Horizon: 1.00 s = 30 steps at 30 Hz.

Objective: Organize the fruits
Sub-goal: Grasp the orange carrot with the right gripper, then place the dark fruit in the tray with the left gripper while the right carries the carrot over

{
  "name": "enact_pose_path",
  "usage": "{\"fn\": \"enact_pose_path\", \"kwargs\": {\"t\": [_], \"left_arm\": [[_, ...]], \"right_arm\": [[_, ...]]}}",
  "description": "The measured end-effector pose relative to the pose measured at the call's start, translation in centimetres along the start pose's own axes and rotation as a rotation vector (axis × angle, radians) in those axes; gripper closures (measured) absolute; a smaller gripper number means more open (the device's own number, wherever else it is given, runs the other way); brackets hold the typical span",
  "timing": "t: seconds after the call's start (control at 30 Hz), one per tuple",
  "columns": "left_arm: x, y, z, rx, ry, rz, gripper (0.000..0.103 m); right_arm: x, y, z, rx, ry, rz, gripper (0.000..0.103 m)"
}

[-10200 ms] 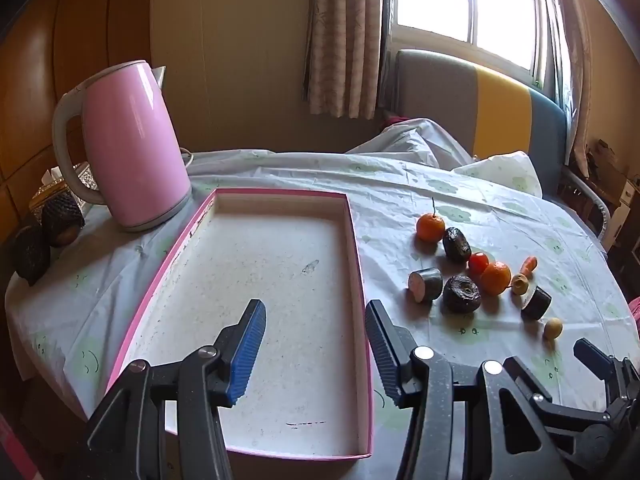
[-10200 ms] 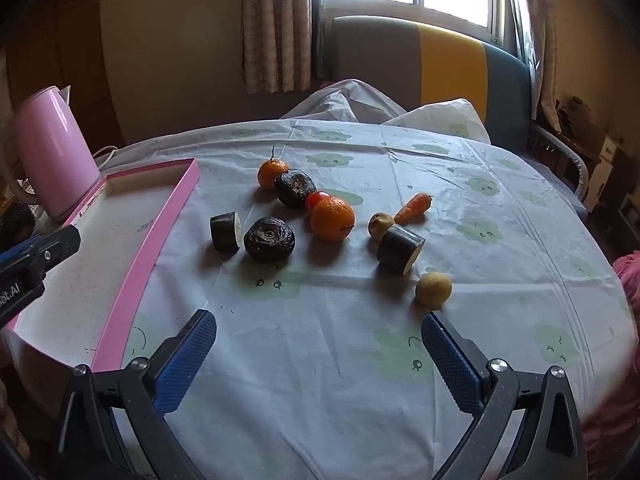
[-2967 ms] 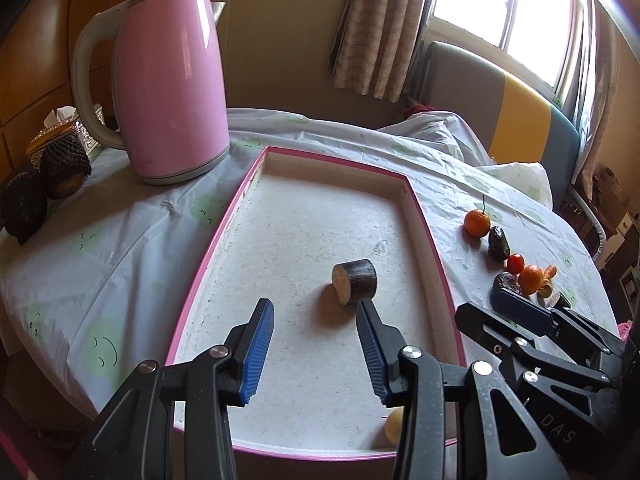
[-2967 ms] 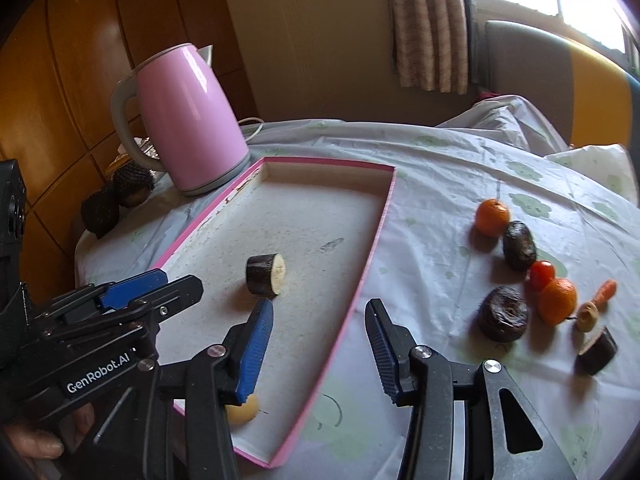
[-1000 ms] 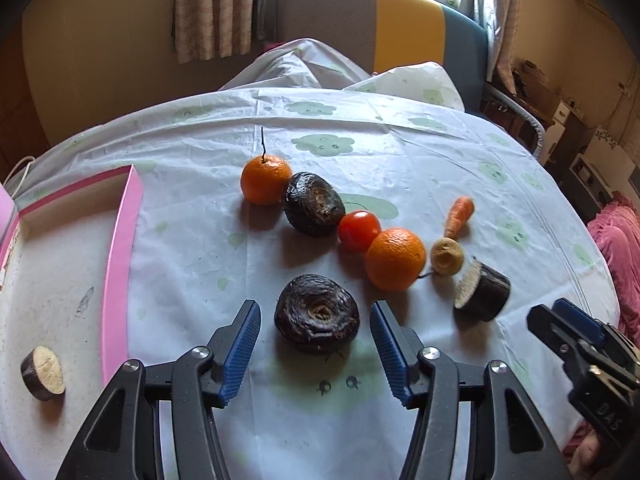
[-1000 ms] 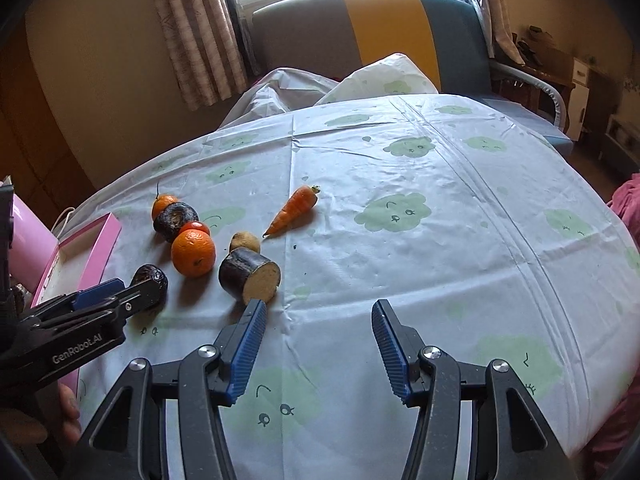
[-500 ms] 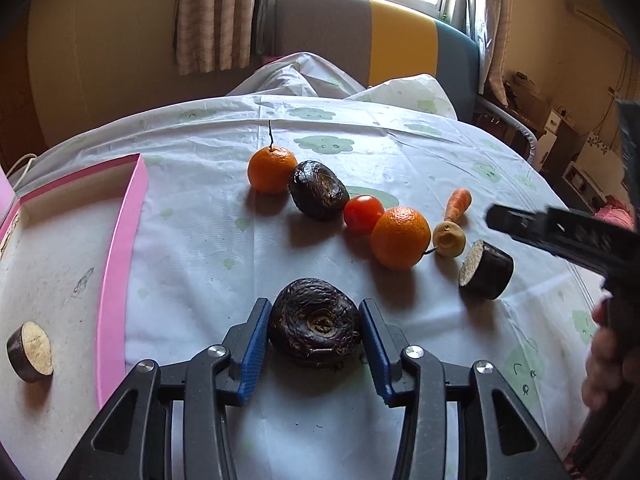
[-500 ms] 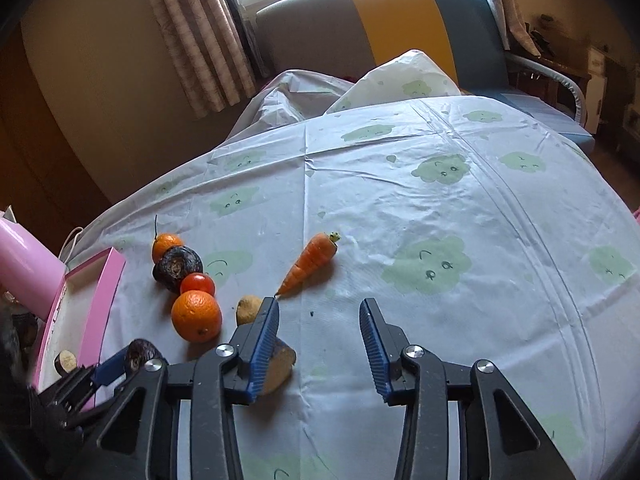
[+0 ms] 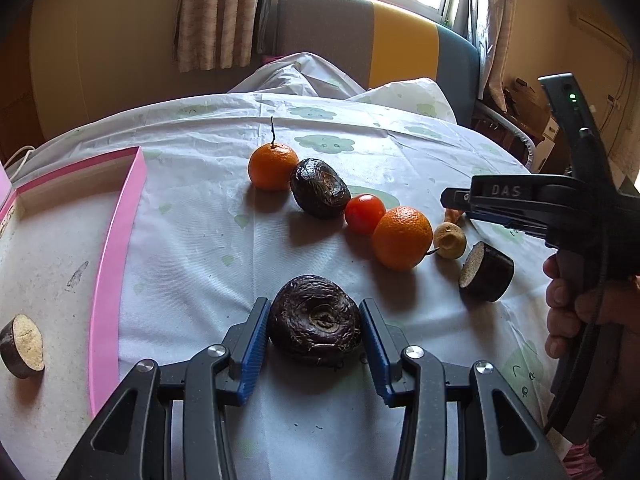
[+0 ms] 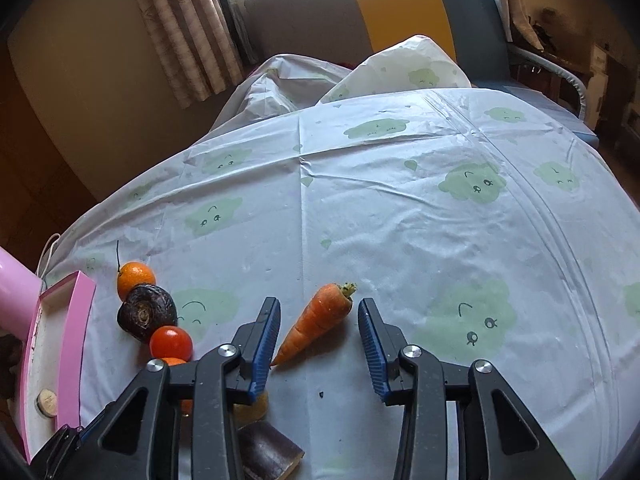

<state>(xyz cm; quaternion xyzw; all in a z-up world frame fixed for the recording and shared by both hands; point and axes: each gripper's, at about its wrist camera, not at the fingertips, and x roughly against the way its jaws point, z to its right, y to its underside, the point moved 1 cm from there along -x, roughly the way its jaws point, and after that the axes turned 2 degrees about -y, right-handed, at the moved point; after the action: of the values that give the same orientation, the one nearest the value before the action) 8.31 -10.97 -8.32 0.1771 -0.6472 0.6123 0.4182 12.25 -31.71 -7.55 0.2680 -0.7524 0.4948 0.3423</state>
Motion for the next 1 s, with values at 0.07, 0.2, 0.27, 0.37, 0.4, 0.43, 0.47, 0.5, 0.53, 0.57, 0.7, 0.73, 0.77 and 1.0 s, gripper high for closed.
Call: {"fn": "enact_pose_path", "kwargs": {"t": [0.07,0.2,0.27,0.37,0.4,0.43,0.47,0.5,0.53,0.57,0.7,0.73,0.77,1.0], "left_arm": [[0.0,0.0,0.0,0.0,0.0,0.0,0.058],[0.1,-0.1,0.0,0.01,-0.002,-0.003,0.058],[0.1,-0.2,0.1,0.01,-0.009,-0.007,0.058],[0.3,-0.4,0.1,0.014,-0.012,-0.014,0.058],[0.3,-0.5,0.0,0.022,-0.013,-0.018,0.058],[0.4,-0.5,-0.2,0.03,-0.02,-0.02,0.058],[0.6,-0.6,-0.3,0.037,-0.024,-0.022,0.058],[0.8,-0.7,-0.4,0.041,-0.019,-0.021,0.058],[1.1,-0.7,-0.4,0.044,-0.017,-0.018,0.058],[1.4,-0.8,-0.4,0.044,-0.02,-0.012,0.058],[2.8,-1.1,0.0,0.026,-0.021,0.011,0.058],[3.1,-1.1,0.1,0.022,-0.022,0.015,0.058],[3.4,-1.2,0.1,0.022,-0.022,0.018,0.058],[6.0,-1.5,-0.6,0.037,-0.033,0.045,0.058]], "right_arm": [[-0.2,0.0,-0.3,0.018,0.008,0.004,0.074],[-0.3,0.1,-0.8,0.05,0.03,0.019,0.076],[-0.3,0.0,-0.8,0.055,0.03,0.023,0.077],[0.1,-0.2,-0.9,0.063,0.018,0.033,0.08],[0.4,-0.3,-1.0,0.068,0.017,0.042,0.08],[0.6,-0.4,-1.2,0.076,0.02,0.049,0.08],[0.9,-0.4,-1.3,0.086,0.021,0.056,0.08],[1.1,-0.5,-1.4,0.092,0.022,0.061,0.08],[1.3,-0.6,-1.5,0.093,0.021,0.066,0.08],[1.6,-0.6,-1.5,0.09,0.018,0.072,0.08],[2.8,-0.7,-1.4,0.085,0.021,0.099,0.08],[3.0,-0.7,-1.4,0.088,0.025,0.104,0.08],[3.3,-0.7,-1.4,0.09,0.033,0.111,0.08],[5.6,0.0,-0.5,0.089,0.064,0.145,0.08]]}}
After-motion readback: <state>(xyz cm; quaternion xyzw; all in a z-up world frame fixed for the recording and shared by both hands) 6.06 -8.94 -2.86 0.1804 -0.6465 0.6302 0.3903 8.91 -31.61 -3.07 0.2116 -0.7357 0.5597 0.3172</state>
